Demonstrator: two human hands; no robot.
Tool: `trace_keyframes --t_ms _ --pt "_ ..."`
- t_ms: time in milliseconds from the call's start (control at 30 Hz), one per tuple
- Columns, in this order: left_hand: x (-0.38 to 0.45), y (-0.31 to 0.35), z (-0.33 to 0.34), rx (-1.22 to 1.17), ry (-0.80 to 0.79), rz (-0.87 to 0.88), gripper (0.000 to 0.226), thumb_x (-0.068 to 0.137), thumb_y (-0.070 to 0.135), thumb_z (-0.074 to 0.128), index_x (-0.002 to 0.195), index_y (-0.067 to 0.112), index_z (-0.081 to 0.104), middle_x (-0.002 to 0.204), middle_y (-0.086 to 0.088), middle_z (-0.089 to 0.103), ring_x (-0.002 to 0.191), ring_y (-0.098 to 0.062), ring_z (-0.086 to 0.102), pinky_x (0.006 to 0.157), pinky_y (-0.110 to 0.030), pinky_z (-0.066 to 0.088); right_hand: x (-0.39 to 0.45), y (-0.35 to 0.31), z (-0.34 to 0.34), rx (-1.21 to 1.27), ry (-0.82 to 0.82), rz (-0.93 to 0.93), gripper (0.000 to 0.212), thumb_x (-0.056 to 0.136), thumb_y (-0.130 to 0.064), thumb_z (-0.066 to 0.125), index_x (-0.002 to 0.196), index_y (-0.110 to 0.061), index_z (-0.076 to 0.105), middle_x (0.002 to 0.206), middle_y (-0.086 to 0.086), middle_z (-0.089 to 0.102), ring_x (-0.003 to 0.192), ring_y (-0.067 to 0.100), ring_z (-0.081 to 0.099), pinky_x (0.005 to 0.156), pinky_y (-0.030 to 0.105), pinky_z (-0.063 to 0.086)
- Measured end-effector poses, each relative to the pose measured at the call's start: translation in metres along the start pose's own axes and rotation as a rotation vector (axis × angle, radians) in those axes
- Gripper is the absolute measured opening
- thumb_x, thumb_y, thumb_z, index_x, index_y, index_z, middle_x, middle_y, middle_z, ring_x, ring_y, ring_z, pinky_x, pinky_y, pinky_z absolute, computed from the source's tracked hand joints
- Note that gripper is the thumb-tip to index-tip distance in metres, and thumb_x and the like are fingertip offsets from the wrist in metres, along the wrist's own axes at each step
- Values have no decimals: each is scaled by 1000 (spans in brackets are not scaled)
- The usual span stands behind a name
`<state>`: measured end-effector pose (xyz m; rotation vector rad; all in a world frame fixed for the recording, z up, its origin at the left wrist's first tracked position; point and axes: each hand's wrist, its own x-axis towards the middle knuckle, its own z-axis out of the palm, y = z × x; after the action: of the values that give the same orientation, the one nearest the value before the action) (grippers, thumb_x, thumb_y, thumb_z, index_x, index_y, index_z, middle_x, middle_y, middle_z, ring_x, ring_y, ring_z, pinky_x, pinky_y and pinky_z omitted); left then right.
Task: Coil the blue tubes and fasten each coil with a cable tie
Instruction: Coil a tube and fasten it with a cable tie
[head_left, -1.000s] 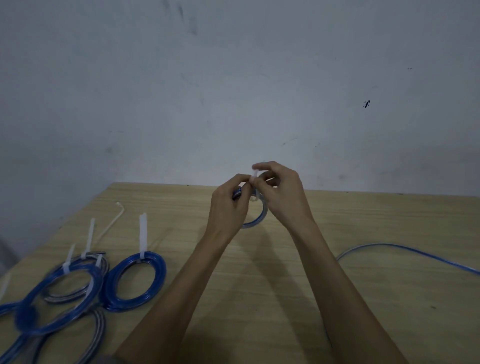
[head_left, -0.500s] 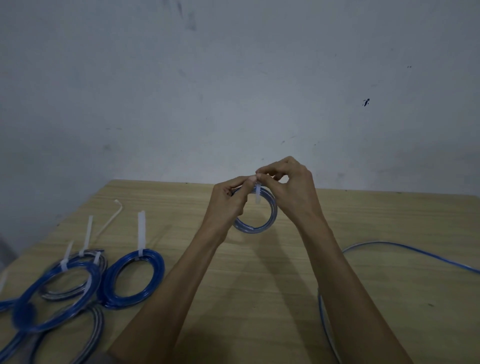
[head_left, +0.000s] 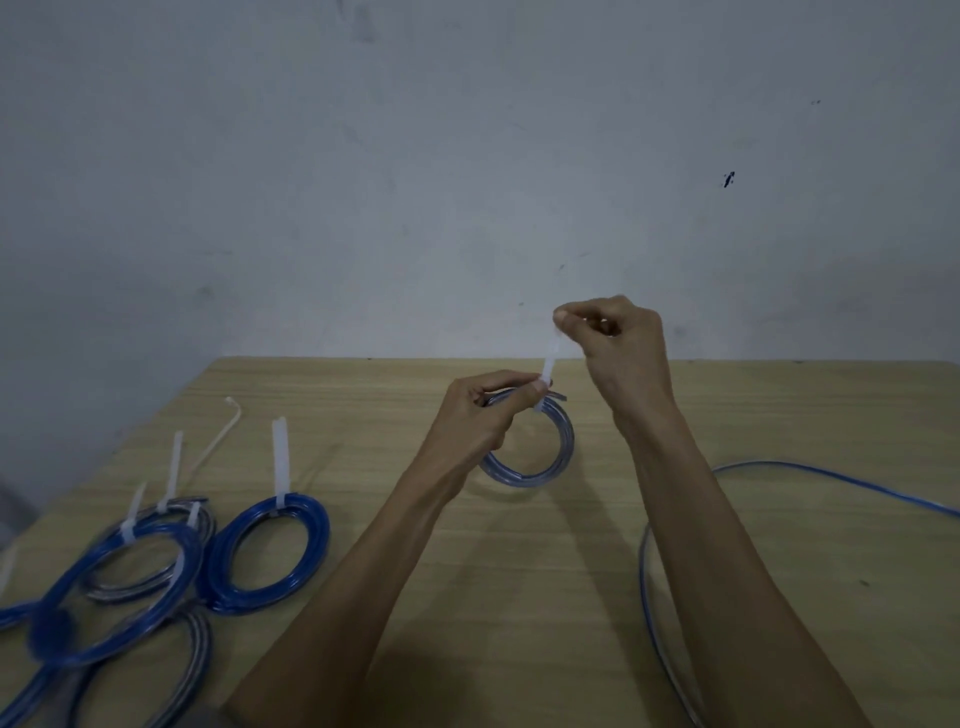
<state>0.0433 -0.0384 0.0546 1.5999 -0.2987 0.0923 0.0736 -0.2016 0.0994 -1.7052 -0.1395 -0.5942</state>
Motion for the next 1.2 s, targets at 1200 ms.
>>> trace_keyframes --t_ms 1200 --pt "-51 13 -118 -241 308 -155 16 101 24 60 96 11 67 55 10 26 43 -5 21 39 -19 20 -55 -31 114 -91 -593 -12 30 98 -44 60 99 -18 75 86 -3 75 76 11 69 68 29 57"
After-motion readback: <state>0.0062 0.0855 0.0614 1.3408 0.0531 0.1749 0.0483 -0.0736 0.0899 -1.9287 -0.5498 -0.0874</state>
